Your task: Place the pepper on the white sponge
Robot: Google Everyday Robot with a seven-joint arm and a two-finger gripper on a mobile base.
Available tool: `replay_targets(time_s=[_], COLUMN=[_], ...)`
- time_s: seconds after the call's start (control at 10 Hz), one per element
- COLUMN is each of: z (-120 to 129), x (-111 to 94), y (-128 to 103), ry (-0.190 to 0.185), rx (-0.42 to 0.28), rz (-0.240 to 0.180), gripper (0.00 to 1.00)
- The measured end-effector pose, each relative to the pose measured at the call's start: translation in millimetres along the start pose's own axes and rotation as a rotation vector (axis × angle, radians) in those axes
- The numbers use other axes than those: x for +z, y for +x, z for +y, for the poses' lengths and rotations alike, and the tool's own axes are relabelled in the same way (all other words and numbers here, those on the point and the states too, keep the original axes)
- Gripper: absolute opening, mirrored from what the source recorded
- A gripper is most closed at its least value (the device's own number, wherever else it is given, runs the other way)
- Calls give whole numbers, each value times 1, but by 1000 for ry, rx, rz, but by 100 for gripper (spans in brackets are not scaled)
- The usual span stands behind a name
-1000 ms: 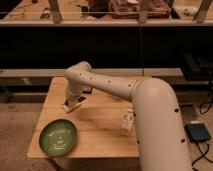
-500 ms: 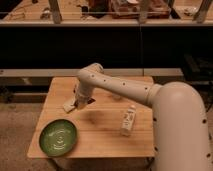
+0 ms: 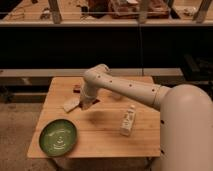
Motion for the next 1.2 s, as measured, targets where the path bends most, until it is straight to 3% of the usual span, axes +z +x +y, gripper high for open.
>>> replay_targets(time_s=[0.6,0.9,1.2], z=[-81,-85,-82], x=[42,71,78], y=[-55,-58,-60], ry=[-56,-86,-97], rx=[-180,-202,-219], rz=[-70,-85,-77], gripper=[12,12,14])
